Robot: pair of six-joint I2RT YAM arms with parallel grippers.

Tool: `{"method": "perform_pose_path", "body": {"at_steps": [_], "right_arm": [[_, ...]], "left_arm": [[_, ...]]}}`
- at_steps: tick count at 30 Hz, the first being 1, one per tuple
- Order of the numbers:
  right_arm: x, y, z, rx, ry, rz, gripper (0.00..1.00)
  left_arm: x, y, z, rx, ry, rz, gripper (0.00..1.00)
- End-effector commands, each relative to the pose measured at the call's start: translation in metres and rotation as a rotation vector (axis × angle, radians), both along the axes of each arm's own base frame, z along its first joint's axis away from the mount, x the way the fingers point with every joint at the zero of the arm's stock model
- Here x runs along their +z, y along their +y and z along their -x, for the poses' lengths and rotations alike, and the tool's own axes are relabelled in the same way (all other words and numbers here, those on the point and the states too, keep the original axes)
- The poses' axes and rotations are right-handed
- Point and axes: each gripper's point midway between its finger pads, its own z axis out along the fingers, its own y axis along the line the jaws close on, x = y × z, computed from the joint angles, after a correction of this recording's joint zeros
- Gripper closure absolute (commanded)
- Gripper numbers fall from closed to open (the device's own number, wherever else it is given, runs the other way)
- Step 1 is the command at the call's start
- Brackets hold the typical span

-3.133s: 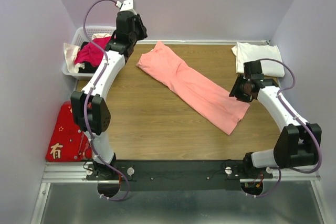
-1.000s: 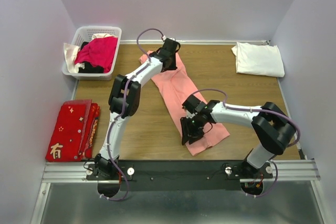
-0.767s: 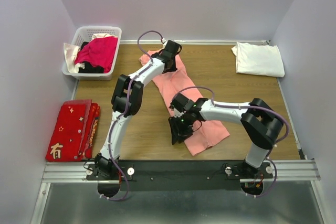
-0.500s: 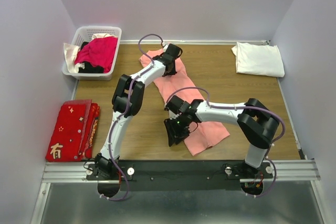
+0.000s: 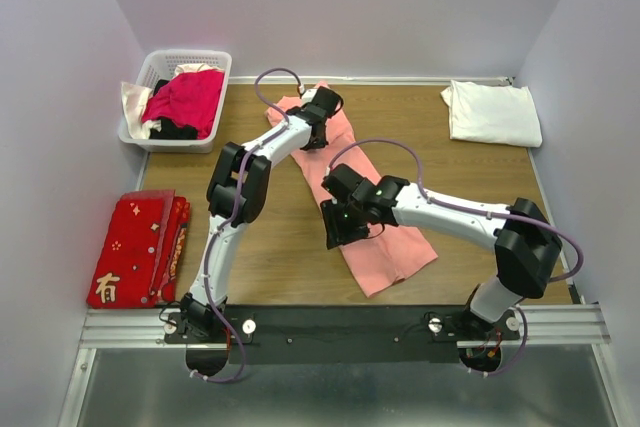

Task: Fold and stack the t-shirts
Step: Fold the tshirt

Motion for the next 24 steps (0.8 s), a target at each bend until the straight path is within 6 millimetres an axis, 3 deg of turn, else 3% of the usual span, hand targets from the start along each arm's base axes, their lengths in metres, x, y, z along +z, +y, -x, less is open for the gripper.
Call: {"method": "perform_pose_path", "body": {"at_steps": [1,6,9,10,11,20,24], "right_arm": [[0.013,-0.020,-0.023,-0.105,-0.115,0.112,0.49],[0.023,-0.033,-0.036,-0.163,-0.175,0.173,0.49],[0.028,-0.040,-0.039,-0.181,-0.196,0.201,0.49],[0.029,-0.043,-0.039,-0.187,-0.195,0.211,0.48],[0.029,-0.045,-0.040,-0.193,-0.203,0.219,0.48],[0.014,-0.068,-0.034,-0.203,-0.168,0.311,0.48],[-0.001,-0.078,-0.029,-0.196,-0.141,0.362,0.48]], "left_arm": [[0.000,0.007,0.003,0.047,0.015,-0.038,0.67],[-0.017,0.003,-0.005,0.048,0.049,-0.062,0.67],[-0.019,-0.005,-0.017,0.031,0.034,-0.048,0.67],[-0.011,-0.011,-0.026,0.026,0.010,-0.028,0.67],[-0.019,-0.012,-0.029,0.015,0.014,-0.031,0.67],[-0.020,-0.038,-0.075,-0.116,-0.060,0.165,0.66],[0.000,-0.062,-0.094,-0.240,-0.157,0.255,0.64]]}}
